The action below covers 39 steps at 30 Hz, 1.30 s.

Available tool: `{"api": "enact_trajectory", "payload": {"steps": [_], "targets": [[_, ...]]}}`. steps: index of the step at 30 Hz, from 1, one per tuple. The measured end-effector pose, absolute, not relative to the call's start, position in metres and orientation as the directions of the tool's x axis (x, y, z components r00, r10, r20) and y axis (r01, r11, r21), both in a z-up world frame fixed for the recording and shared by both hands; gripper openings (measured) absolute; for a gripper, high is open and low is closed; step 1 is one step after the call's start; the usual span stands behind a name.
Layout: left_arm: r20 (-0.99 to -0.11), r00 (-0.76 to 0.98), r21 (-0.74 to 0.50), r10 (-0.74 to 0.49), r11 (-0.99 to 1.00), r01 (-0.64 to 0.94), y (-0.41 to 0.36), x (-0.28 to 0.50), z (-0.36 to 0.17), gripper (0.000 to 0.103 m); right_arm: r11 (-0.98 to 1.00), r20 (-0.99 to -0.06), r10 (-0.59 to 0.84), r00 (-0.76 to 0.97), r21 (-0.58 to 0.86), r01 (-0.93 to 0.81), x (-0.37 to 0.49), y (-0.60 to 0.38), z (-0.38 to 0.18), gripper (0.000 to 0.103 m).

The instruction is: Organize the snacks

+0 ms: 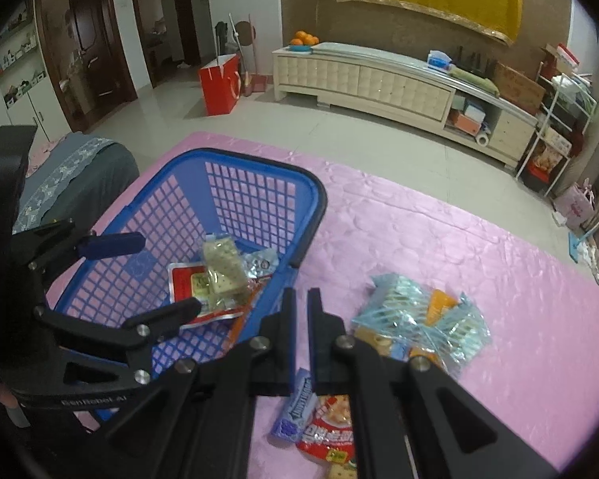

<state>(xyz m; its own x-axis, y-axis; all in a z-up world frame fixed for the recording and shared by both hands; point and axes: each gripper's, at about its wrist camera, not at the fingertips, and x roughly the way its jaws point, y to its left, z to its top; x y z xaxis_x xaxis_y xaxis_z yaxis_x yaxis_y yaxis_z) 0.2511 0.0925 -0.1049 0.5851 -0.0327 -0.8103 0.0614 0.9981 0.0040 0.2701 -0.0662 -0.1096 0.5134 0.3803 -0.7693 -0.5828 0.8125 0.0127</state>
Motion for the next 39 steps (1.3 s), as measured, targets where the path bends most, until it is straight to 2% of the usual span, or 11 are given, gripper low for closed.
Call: {"api": "enact_trajectory", "payload": {"steps": [12, 24, 25, 27, 29, 31, 36, 38, 39], "targets": [[-0.772, 0.636, 0.044, -0.008, 0.997, 0.067, 0.067, 0.209, -0.061, 0.075, 0.827, -0.75, 0.417, 0.513, 0.079, -0.557, 0.245, -0.105, -0.094, 0.007], [-0.759, 0.65, 0.065, -0.033, 0.99, 0.126, 0.005, 0.181, -0.055, 0.075, 0.854, -0.754, 0.393, 0.526, 0.086, -0.514, 0.215, -0.165, -0.092, 0.008], [-0.76, 0.648, 0.057, -0.044, 0.989, 0.134, -0.001, 0.18, -0.055, 0.075, 0.855, -0.756, 0.391, 0.525, 0.088, -0.511, 0.215, -0.169, -0.093, 0.01], [-0.76, 0.647, 0.049, -0.06, 0.988, 0.15, -0.011, 0.179, -0.055, 0.075, 0.863, -0.761, 0.382, 0.524, 0.092, -0.496, 0.214, -0.18, -0.096, 0.024], [-0.76, 0.646, 0.058, -0.068, 0.984, 0.171, -0.025, 0.178, -0.057, 0.075, 0.87, -0.762, 0.374, 0.528, 0.092, -0.484, 0.213, -0.191, -0.1, 0.056], [-0.759, 0.648, 0.073, -0.066, 0.98, 0.186, -0.037, 0.176, -0.059, 0.075, 0.877, -0.755, 0.365, 0.545, 0.082, -0.473, 0.211, -0.2, -0.101, 0.067], [-0.77, 0.635, 0.09, -0.065, 0.974, 0.209, -0.061, 0.179, -0.067, 0.075, 0.884, -0.762, 0.35, 0.545, 0.077, -0.46, 0.211, -0.22, -0.109, 0.072], [-0.779, 0.623, 0.083, -0.068, 0.974, 0.21, -0.068, 0.18, -0.074, 0.075, 0.889, -0.764, 0.343, 0.546, 0.077, -0.451, 0.213, -0.229, -0.114, 0.081], [-0.784, 0.617, 0.079, -0.072, 0.973, 0.215, -0.072, 0.18, -0.077, 0.075, 0.893, -0.764, 0.338, 0.55, 0.075, -0.444, 0.213, -0.233, -0.116, 0.082]]}}
